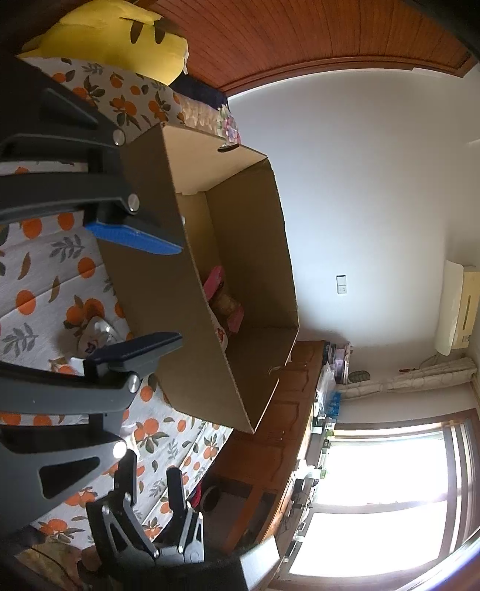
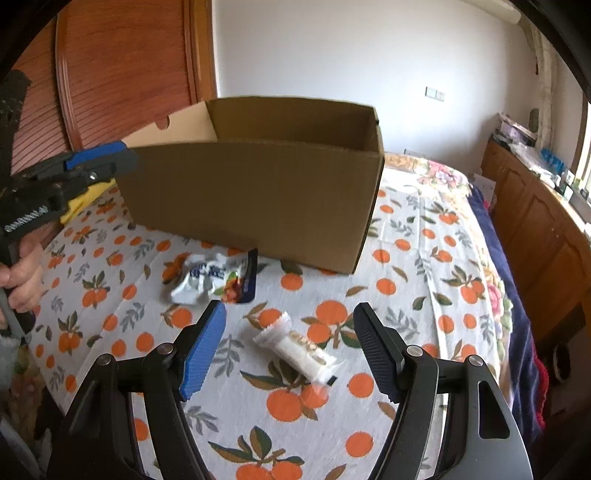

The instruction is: Organize snacks

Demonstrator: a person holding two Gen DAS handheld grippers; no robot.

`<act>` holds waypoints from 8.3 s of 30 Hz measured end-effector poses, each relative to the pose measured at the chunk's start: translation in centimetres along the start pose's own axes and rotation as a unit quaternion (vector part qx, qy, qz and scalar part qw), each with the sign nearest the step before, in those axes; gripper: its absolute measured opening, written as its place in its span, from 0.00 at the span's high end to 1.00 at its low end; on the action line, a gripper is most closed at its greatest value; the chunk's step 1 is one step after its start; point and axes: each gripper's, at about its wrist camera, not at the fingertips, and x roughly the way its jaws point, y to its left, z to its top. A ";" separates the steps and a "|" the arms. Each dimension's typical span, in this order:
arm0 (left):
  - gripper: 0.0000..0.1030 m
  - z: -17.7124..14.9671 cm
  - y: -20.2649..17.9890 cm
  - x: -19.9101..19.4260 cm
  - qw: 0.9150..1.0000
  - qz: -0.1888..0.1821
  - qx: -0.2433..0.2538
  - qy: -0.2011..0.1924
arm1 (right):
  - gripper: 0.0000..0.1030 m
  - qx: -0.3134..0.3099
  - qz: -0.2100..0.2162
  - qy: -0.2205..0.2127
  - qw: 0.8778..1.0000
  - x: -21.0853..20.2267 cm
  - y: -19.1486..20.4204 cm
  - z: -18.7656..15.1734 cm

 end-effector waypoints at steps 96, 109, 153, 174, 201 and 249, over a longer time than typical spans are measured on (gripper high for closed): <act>0.61 -3.4 -8.4 7.7 0.964 -0.096 0.156 0.192 | 0.78 -0.003 0.014 0.044 0.999 4.2 -1.8 -2.7; 0.61 -2.8 -7.3 4.0 0.975 -0.093 0.130 0.157 | 0.78 -0.010 0.005 0.044 0.999 4.2 -1.3 -2.5; 0.63 3.8 -2.3 -0.2 0.998 -0.052 0.038 0.027 | 0.81 -0.042 -0.003 -0.071 0.997 -3.8 1.9 4.3; 0.63 6.0 4.4 4.1 1.000 -0.020 -0.007 0.005 | 0.81 -0.067 0.010 -0.106 0.992 -0.7 3.0 11.5; 0.62 4.5 6.1 10.1 0.997 0.001 -0.037 0.062 | 0.81 -0.051 0.023 -0.075 0.996 7.2 2.3 13.9; 0.56 6.1 0.1 -5.7 0.999 0.032 -0.005 0.011 | 0.71 -0.001 -0.010 -0.131 0.991 -10.1 2.7 8.9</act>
